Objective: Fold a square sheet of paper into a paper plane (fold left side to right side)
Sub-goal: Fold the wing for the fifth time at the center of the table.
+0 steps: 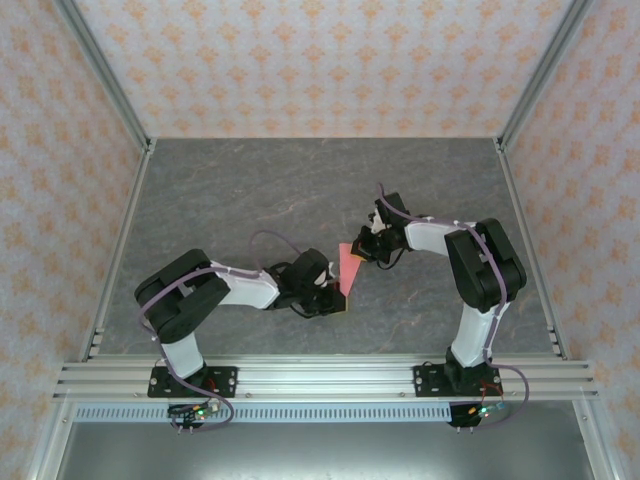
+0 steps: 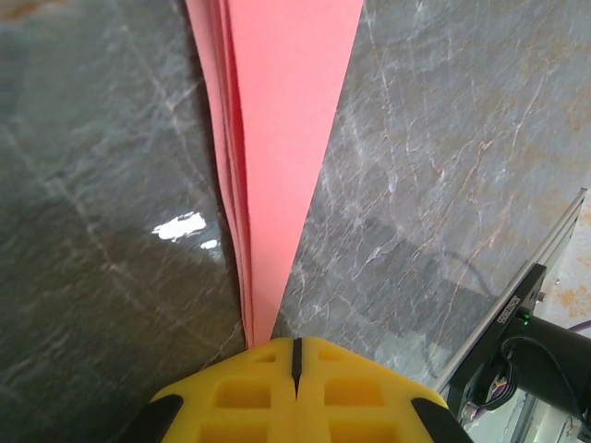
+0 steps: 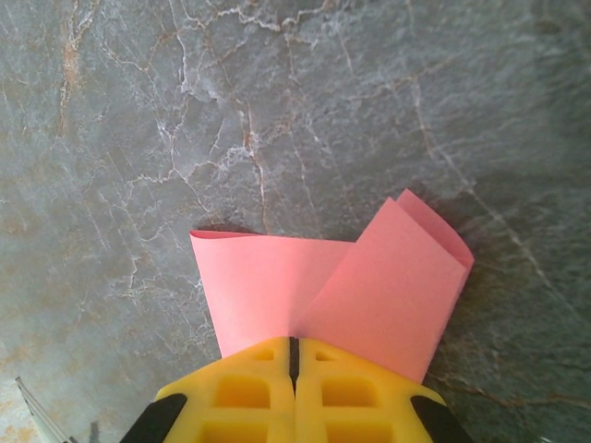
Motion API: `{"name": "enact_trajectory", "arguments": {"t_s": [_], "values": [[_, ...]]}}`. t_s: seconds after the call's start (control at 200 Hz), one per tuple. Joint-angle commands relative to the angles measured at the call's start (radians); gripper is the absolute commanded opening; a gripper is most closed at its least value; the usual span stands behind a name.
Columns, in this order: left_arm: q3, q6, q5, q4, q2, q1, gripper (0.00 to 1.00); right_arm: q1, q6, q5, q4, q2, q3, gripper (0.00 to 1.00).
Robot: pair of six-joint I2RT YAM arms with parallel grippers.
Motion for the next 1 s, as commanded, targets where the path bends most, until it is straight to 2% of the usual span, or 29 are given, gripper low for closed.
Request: {"name": "enact_trajectory", "arguments": {"t_s": [0.0, 0.205, 0.48, 0.741, 0.996], "values": [[0.004, -0.009, 0.015, -0.100, -0.042, -0.009, 0.00, 0.001, -0.021, 0.128, -0.071, 0.070, -0.018, 0.00], [0.112, 0.030, 0.019, -0.164, -0.082, 0.025, 0.00, 0.002, -0.022, 0.120, -0.070, 0.067, -0.017, 0.00], [0.203, 0.081, 0.012, -0.201, 0.035, 0.080, 0.00, 0.002, -0.021, 0.107, -0.063, 0.063, -0.021, 0.00], [0.195, 0.089, 0.031, -0.179, 0.089, 0.066, 0.00, 0.001, -0.015, 0.087, -0.041, 0.046, -0.024, 0.00], [0.178, 0.086, -0.036, -0.236, 0.122, 0.035, 0.00, 0.001, -0.011, 0.072, -0.006, -0.070, -0.041, 0.00]]}}
